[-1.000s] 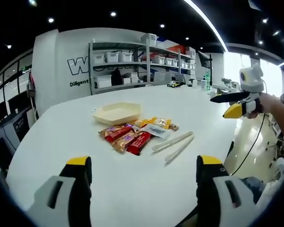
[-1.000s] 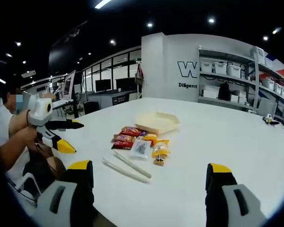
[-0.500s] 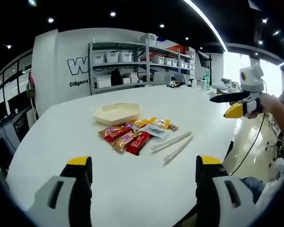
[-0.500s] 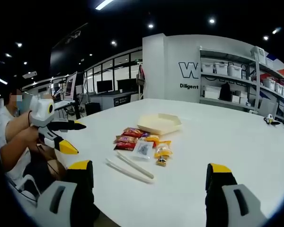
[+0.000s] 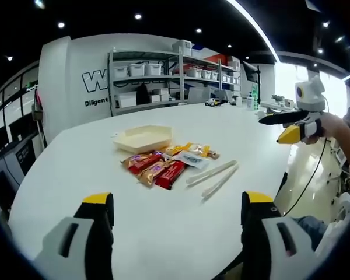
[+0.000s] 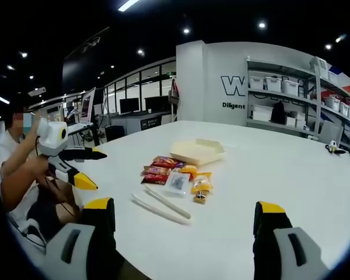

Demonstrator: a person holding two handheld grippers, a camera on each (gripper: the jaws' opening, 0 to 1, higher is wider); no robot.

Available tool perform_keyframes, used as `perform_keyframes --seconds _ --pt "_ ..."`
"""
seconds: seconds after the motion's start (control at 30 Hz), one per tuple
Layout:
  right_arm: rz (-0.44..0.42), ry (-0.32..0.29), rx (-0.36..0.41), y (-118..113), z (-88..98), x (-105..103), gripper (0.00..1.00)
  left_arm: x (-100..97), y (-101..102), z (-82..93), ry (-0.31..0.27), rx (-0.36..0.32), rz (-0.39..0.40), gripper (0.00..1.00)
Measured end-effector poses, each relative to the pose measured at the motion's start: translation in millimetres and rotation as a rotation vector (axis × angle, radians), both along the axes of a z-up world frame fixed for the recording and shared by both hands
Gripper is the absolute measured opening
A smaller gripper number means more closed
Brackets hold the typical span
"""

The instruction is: Place the target food into the container with the food tongs after gripping and lifting it, then release it inside without dropping or visibly crushing the food.

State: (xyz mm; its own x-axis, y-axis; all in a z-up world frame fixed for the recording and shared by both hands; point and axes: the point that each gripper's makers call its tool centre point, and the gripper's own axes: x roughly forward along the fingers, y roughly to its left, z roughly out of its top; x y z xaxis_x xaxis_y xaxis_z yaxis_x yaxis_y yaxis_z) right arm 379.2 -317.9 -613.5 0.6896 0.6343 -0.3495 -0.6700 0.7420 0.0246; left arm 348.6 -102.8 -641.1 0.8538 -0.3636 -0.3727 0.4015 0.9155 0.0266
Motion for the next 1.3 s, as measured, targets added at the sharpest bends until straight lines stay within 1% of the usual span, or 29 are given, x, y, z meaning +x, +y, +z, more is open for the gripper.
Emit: perform_keyframes --seconds 0.17,0.27,0.47,0.7,0.77,1.0,1.1,1.17,1.23,1.3 --pt "0.004 0.0 -0.004 1.0 -1.9 -0.2 1.0 0.2 1.3 -0.8 -0.002 -0.007 0.002 0.89" --pt "0.003 -0.009 -0.002 -0.3 -4.8 2.8 1.0 0.8 1.6 -3.2 -0.001 -0.007 0.002 0.89" --pt "0.0 -0.002 -0.006 -3.2 -12.2 8.3 1.0 2.5 1.7 -8.7 0.008 -0.005 0.002 0.89" --pt "0.017 -0.007 0.002 -0.9 -14.6 12.9 0.99 7.4 1.3 -11.1 0.001 0.039 0.0 0.88" --pt "0.023 -0.003 -0.001 -0.2 -17.3 14.6 0.98 8.5 1.1 -11.1 -0.007 0.041 -0.004 0.88" --pt "0.025 0.01 -0.008 -0.1 -27.6 19.7 0.96 7.7 4.5 -22.1 0.02 0.052 -0.006 0.88" --pt "0.043 0.01 -0.017 3.8 -30.7 18.8 0.95 8.3 4.1 -19.7 0.007 0.039 -0.006 0.88" --pt "0.057 0.02 -0.01 6.0 -33.5 19.5 0.94 9.1 2.1 -19.2 0.005 0.033 -0.015 0.88" --pt "0.064 0.023 -0.013 7.5 -36.3 21.5 0.93 10.1 0.7 -20.9 0.014 0.04 -0.017 0.88" --pt "0.082 0.012 -0.023 11.7 -39.8 22.9 0.91 10.1 -0.4 -20.6 0.008 0.049 -0.024 0.88"
